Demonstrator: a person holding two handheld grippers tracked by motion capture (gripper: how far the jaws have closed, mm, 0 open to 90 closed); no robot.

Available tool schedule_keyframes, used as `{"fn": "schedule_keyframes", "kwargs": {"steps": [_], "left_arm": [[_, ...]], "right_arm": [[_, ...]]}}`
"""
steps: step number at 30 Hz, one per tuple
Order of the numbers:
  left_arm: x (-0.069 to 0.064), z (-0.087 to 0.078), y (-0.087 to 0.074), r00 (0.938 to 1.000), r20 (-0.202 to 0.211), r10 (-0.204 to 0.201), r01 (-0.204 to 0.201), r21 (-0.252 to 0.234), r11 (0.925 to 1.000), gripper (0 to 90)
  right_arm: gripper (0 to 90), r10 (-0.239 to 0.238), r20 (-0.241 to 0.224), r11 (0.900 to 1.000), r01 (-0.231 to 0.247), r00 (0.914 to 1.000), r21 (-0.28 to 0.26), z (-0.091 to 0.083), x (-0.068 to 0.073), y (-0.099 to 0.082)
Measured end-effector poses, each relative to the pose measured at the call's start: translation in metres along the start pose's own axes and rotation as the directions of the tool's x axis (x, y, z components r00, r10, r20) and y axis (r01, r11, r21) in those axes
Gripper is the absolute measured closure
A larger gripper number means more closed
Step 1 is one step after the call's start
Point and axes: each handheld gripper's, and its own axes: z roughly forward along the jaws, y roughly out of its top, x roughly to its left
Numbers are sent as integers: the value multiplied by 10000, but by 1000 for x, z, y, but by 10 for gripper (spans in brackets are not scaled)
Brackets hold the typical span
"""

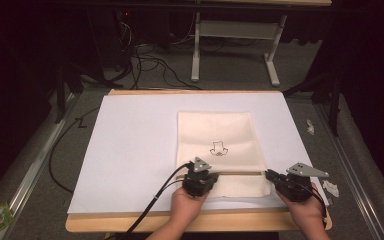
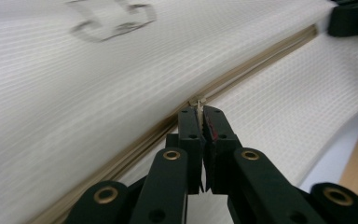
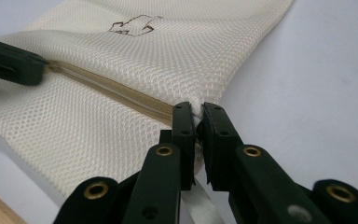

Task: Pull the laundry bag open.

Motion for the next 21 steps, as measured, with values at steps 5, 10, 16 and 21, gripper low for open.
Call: {"fn": "schedule_keyframes", "kwargs": {"steps": [5,10,16,21], "left_arm": [[35,-37,-11,9980,-625,18,-2,245,9997,874],[66,-66,-25,9960,-895,27,14,453,9990,874],[68,-68,-38,9978,-470,458,-428,629,9971,873],[66,-68,-36,9967,-434,687,-662,579,9961,872]], "right_arm": [[853,281,140,9996,-282,9995,59,-1,-8,-3],[850,418,240,9991,-417,9988,-71,-3,-12,-1],[844,250,306,9996,-253,9992,92,-1,-7,-2],[838,386,382,9991,-393,9985,180,0,-11,-5]]}}
